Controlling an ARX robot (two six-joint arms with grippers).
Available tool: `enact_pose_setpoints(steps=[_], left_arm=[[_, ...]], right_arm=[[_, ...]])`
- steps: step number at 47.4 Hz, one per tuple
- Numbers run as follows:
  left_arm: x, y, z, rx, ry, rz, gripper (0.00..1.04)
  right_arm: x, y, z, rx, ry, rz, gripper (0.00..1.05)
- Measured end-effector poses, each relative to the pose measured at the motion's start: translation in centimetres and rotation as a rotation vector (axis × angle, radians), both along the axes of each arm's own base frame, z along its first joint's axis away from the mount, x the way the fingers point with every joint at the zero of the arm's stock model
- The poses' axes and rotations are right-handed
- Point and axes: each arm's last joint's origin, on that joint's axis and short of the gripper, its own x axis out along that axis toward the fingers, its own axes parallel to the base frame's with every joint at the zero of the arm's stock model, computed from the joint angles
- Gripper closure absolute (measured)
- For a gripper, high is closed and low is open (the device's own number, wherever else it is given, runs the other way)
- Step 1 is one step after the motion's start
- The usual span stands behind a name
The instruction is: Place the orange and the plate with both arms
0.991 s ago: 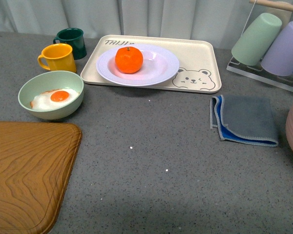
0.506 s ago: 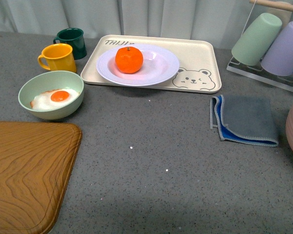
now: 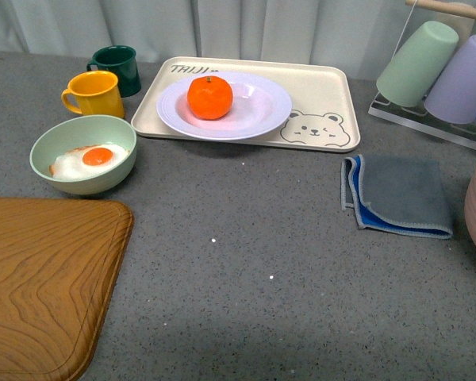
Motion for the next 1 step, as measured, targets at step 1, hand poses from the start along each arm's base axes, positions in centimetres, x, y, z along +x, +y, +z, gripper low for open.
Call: enact_pose_setpoints(steps=[1], left_arm=[[0.0,0.0,0.0,0.0,0.0,0.0,0.07]], right_arm=[[0.0,0.0,0.0,0.0,0.0,0.0,0.09]])
